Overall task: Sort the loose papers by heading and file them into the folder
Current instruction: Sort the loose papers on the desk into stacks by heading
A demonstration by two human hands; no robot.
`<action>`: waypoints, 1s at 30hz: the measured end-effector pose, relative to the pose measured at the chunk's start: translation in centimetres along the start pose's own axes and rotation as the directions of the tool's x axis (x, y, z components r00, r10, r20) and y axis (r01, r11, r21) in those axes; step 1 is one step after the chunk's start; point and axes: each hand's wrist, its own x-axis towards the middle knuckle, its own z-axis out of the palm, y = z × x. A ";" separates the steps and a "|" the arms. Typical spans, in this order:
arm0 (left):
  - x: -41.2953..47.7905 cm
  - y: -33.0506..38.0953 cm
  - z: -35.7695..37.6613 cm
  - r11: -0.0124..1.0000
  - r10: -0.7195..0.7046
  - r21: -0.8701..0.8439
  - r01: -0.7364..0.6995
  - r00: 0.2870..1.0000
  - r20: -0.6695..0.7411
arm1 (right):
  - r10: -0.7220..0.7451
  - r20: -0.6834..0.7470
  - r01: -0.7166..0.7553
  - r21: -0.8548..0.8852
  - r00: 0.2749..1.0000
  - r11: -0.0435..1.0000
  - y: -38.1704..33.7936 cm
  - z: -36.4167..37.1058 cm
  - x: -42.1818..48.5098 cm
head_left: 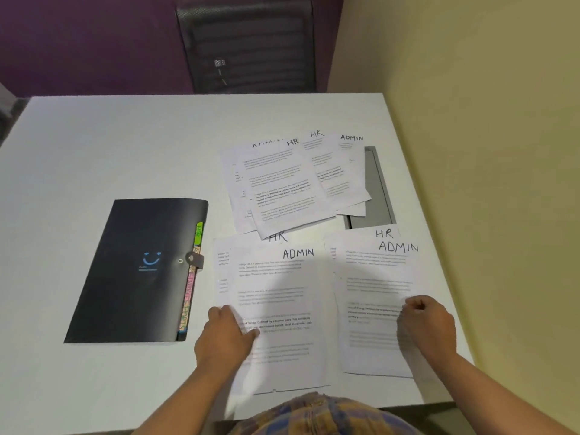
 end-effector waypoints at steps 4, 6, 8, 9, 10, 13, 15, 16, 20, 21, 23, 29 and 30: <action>-0.3 1.6 0.9 0.995 -0.072 -0.071 0.074 0.997 0.028 | 0.049 -0.025 -0.052 -0.135 0.998 0.990 3.0 -1.1 0.8; 0.0 1.9 0.9 0.976 -0.104 -0.189 0.109 0.994 0.036 | 0.106 -0.018 -0.108 -0.167 0.994 0.980 3.2 -1.4 1.0; 0.1 2.3 0.9 0.960 -0.174 -0.216 0.177 0.984 0.032 | 0.118 -0.007 -0.117 -0.207 0.993 0.971 3.2 -1.6 1.3; 0.1 2.4 0.9 0.958 -0.214 -0.189 0.214 0.977 0.019 | 0.112 0.004 -0.108 -0.226 0.994 0.968 3.3 -1.6 1.4; 0.1 2.5 0.9 0.959 -0.237 -0.157 0.235 0.971 0.005 | 0.106 0.019 -0.098 -0.235 0.994 0.967 3.4 -1.6 1.5; 0.3 2.7 0.8 0.945 -0.245 -0.217 0.243 0.969 0.018 | 0.127 0.082 -0.110 -0.190 0.988 0.976 3.6 -1.6 2.1; 0.8 2.6 0.6 0.911 -0.245 -0.331 0.244 0.969 0.041 | 0.154 0.108 -0.137 -0.148 0.982 0.980 3.5 -1.7 2.6; 1.0 2.5 0.6 0.898 -0.238 -0.369 0.240 0.970 0.052 | 0.158 0.114 -0.142 -0.136 0.981 0.981 3.5 -1.8 2.7; 1.0 2.4 0.3 0.921 -0.143 -0.356 0.158 0.987 0.069 | 0.134 0.047 -0.129 -0.101 0.990 0.987 3.6 -2.0 2.6; 1.0 2.5 0.1 0.928 -0.119 -0.347 0.132 0.991 0.057 | 0.115 0.009 -0.114 -0.070 0.993 0.991 3.7 -2.0 2.6; 0.8 2.4 -0.2 0.926 -0.099 -0.364 0.099 0.995 0.019 | 0.094 -0.058 -0.093 0.024 0.994 0.995 3.7 -2.0 2.6; -0.2 1.6 -0.5 0.789 -0.079 -0.610 0.073 0.997 0.016 | 0.094 0.002 -0.084 0.481 0.996 0.873 3.5 -2.6 2.5; -0.6 1.5 -0.5 0.756 -0.071 -0.652 0.055 0.998 0.002 | 0.096 0.031 -0.097 0.557 0.995 0.825 3.3 -2.9 2.3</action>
